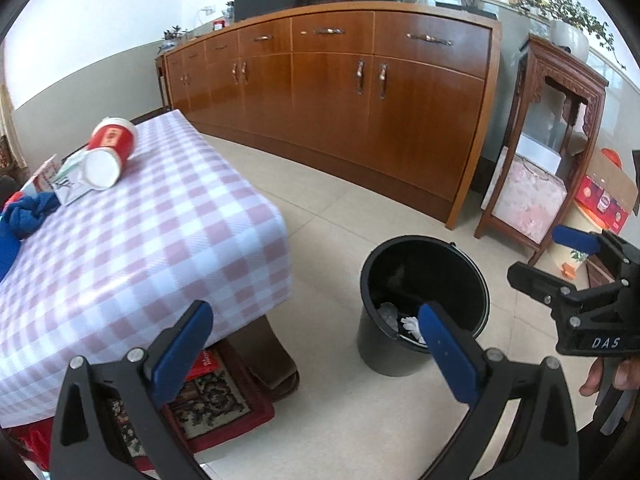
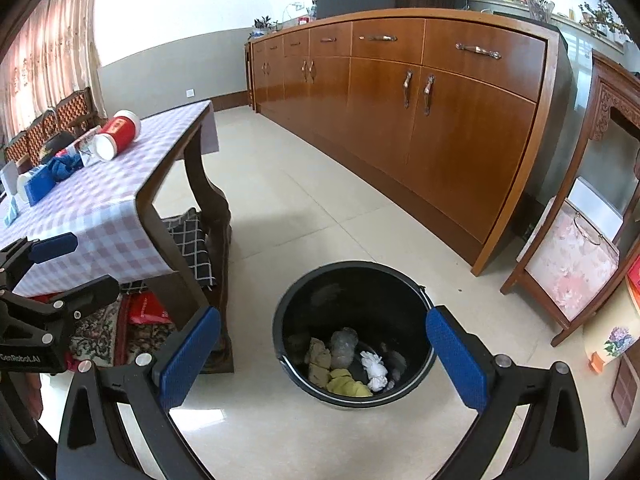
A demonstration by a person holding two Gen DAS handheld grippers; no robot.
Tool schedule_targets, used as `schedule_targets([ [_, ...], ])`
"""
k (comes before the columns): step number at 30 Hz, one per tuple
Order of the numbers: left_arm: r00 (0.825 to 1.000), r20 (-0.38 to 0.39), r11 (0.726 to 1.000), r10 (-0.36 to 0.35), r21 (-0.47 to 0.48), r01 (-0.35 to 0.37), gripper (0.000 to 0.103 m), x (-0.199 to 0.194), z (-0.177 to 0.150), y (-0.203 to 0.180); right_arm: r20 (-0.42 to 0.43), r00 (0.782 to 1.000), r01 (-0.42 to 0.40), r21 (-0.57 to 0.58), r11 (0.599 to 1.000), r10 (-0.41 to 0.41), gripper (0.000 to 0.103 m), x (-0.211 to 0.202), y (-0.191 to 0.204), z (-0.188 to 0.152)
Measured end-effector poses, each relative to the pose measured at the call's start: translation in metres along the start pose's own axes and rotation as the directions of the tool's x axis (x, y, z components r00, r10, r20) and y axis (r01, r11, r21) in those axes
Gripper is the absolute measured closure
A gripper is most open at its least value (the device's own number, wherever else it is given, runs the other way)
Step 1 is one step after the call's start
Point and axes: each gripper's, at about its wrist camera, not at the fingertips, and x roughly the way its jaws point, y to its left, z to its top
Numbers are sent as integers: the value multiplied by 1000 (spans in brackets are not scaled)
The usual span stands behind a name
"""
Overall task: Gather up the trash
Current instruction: 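Move both tools back from the bucket to the table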
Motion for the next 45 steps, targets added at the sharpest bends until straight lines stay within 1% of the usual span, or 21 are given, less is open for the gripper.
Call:
schedule_targets([
  [3, 1000, 5, 1000, 8, -15, -8, 0, -8, 1, 8, 19, 1000, -7, -2, 1000, 7, 0, -7, 6, 3],
  [11, 996, 57, 994, 71, -83, -67, 0, -39, 4, 42, 73, 997, -31, 4, 999, 31, 0, -21, 28, 19],
  [18, 985, 103, 983, 137, -134, -123, 0, -66, 3, 72, 129, 987, -85, -50, 995, 91, 0, -34, 69, 37],
  [25, 968, 126, 961, 218, -201, -191, 0, -90, -3, 111, 145, 976, -147, -94, 985, 159, 0, -37, 115, 55],
  [29, 953, 128, 941, 273, -243, -237, 0, -104, -10, 138, 141, 968, -190, -138, 972, 210, 0, -34, 143, 63],
  [32, 943, 117, 924, 310, -272, -270, 0, -111, -16, 158, 131, 954, -245, -174, 954, 269, 0, -31, 168, 70],
  [38, 921, 93, 883, 378, -335, -329, 0, -125, -30, 202, 105, 939, -300, -219, 928, 328, 0, -22, 215, 82],
  [41, 911, 91, 866, 401, -363, -345, 0, -133, -37, 221, 105, 935, -308, -234, 922, 339, 0, -18, 234, 88],
  [45, 893, 76, 832, 445, -404, -380, 0, -144, -48, 252, 110, 919, -344, -239, 908, 377, 0, -11, 263, 96],
])
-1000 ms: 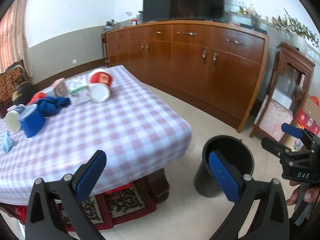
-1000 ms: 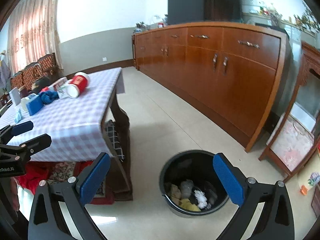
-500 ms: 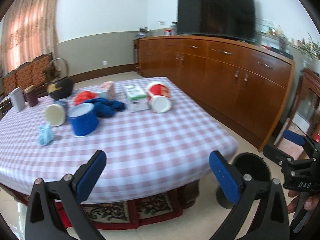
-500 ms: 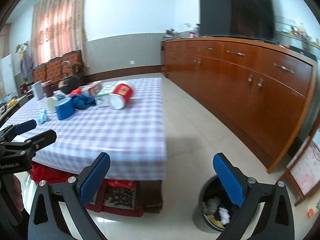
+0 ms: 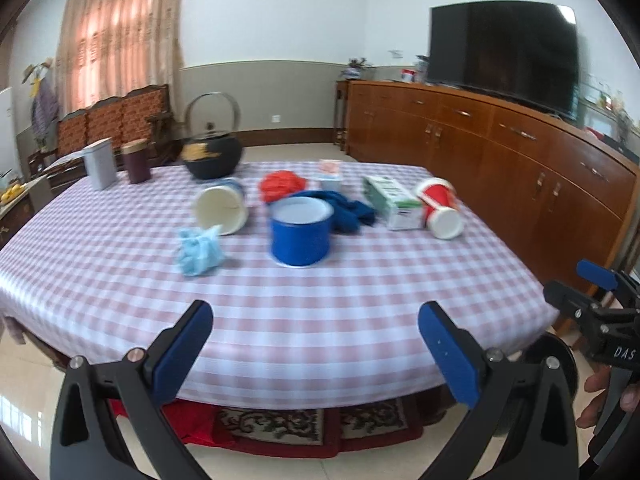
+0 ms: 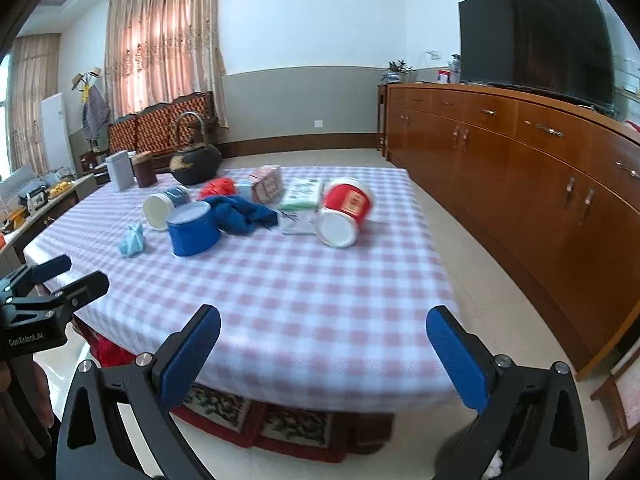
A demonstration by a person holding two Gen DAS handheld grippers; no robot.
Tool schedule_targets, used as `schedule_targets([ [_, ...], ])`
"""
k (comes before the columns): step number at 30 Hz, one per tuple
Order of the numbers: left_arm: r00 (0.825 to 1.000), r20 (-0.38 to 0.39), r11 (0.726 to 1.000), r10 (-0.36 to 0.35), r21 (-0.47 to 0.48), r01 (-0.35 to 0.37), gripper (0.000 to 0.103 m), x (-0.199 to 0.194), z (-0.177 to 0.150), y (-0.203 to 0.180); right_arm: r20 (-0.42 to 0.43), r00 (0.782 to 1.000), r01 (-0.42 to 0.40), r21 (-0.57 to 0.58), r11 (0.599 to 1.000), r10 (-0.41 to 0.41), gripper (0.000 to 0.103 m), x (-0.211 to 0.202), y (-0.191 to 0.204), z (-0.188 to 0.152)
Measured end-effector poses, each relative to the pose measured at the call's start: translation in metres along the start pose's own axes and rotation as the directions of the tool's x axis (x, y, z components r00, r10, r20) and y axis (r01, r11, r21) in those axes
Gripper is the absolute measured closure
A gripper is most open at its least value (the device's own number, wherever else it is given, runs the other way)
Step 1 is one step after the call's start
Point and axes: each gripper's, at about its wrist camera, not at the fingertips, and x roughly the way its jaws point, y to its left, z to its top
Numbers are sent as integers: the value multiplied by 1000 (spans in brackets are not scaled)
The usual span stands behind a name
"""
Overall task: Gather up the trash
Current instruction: 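Move both tools back from the bucket to the table, then lower the right tool around the blue tin and close on it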
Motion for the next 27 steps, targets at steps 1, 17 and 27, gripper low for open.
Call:
schedule_targets([
  [1, 1000, -1, 1000, 10, -6, -10, 0, 1, 0, 7, 0, 1000, -5, -4, 1000, 5, 0, 5, 5, 3],
  [17, 990, -50, 988, 135, -68, -138, 0, 52, 14, 93, -75, 997, 21, -37, 999, -24, 0, 85, 45, 43],
  [27, 986, -76, 985, 147, -79, -153, 0, 95, 28, 108, -111, 994, -5, -24, 1000, 3, 0, 124, 42, 59],
])
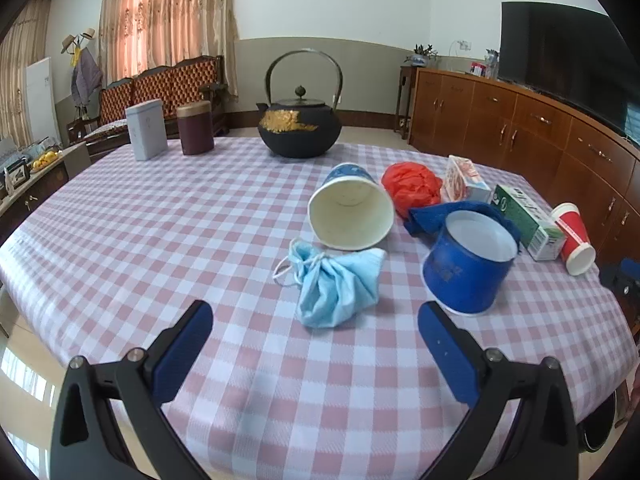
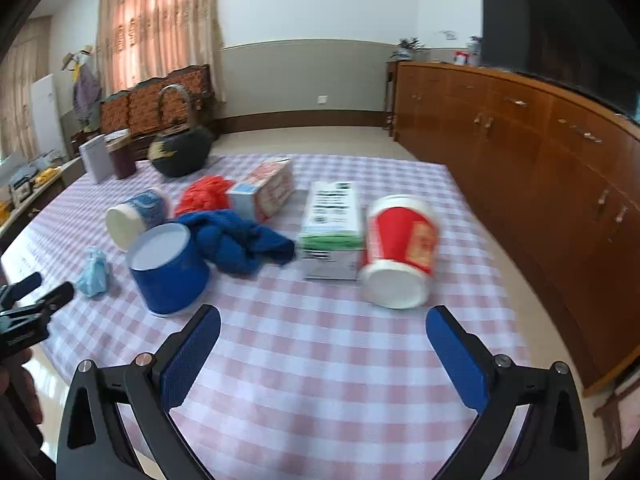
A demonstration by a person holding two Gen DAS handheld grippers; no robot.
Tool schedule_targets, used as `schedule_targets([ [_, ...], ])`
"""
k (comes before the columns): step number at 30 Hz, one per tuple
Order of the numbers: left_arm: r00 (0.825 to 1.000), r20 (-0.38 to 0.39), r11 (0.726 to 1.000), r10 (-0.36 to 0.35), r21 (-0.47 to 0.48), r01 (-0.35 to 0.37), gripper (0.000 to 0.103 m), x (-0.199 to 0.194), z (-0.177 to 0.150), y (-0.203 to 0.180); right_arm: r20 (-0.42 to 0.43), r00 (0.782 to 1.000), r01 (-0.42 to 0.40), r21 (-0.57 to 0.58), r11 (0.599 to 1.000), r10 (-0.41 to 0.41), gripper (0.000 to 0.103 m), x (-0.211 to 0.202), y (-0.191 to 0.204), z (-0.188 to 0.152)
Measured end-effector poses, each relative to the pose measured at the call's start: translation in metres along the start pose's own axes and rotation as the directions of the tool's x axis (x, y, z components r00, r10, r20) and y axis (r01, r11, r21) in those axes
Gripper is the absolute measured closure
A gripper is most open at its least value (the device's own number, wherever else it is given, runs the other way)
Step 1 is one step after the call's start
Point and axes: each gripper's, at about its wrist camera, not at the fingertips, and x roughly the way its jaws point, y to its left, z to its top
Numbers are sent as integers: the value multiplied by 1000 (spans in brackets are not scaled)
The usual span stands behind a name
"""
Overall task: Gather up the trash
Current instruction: 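Lower the right tool around the blue tin and close on it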
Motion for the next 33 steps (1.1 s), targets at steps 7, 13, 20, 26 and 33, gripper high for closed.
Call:
schedule_targets([
  [7, 1000, -6, 1000, 8, 6, -8, 1, 0, -3, 13, -46, 988, -149, -117, 982, 145, 0, 26, 63, 4],
  [13, 1000, -2, 999, 28, -18, -28, 1, 1, 2, 37, -87, 978, -202, -179, 963, 189, 0, 53, 104, 11],
  [20, 1000, -12, 999, 23, -25, -24, 1, 12, 8, 42, -117, 978, -187, -146, 971, 171, 17, 88, 115, 28],
  [26, 999, -25, 1000, -20, -6, 19, 4, 23, 10, 25, -90, 981, -186, -147, 972, 174, 27, 75, 98, 26],
  [33, 994, -95, 998, -47, 40, 51, 14, 53, 14, 0, -92, 979, -197, -194, 961, 182, 27, 70, 87, 19],
])
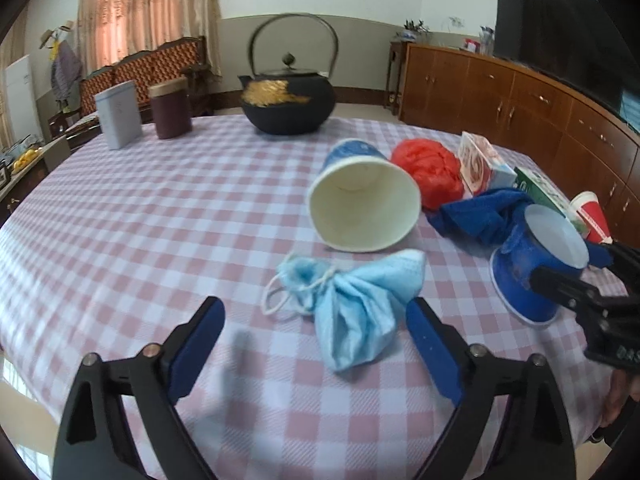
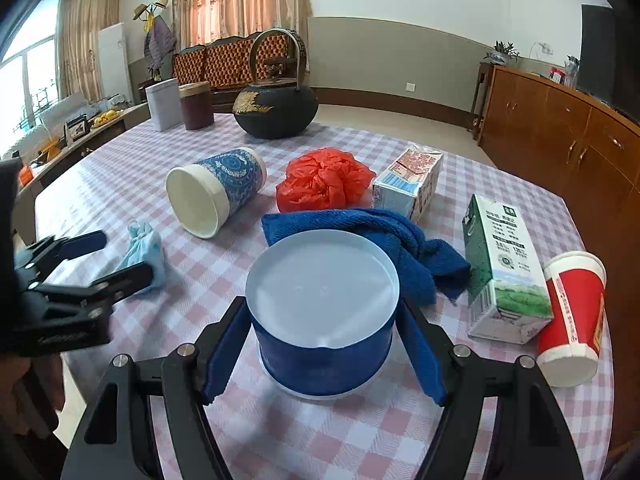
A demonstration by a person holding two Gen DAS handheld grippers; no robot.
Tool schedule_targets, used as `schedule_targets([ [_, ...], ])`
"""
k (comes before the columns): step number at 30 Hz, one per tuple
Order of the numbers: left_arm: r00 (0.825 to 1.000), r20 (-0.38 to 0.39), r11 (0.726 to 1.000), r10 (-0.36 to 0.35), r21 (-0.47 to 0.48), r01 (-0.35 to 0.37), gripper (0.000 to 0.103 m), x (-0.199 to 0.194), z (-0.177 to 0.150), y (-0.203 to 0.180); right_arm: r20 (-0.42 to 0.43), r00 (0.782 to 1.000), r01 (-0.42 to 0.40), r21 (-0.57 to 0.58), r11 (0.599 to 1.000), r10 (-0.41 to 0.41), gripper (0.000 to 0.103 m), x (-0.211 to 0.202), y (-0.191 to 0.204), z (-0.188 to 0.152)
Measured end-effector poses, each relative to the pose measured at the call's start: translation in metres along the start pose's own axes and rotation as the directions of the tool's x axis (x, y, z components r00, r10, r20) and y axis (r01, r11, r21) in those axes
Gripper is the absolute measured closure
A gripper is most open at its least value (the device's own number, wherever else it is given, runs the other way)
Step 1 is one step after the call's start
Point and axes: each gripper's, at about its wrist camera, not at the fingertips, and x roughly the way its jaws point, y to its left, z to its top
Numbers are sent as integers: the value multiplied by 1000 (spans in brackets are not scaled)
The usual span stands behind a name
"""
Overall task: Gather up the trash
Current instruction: 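Lower the right tool around the blue tin and close on it, then grasp the light blue face mask with the left tool while the right tool holds the tin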
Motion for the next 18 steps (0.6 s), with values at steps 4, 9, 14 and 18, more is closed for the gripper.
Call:
schedule_targets([
  [4, 999, -27, 999, -38, -14, 38, 56, 7, -1, -1, 2, 1000, -19, 8, 1000, 19, 27, -1, 1, -3],
  [9, 997, 20, 997, -71, -42, 72, 78, -12, -2, 8, 37, 999, -21, 21, 1000, 21, 28, -16, 5, -5],
  [14, 996, 62, 996, -71, -42, 73, 80, -39, -4, 10, 66, 998, -17, 26, 1000, 15, 28, -35, 10, -10],
  [18, 994, 80, 997, -74, -3, 74, 80, -59, -11, -2, 96, 995, 2, 42, 999, -6, 28, -58, 8, -16],
])
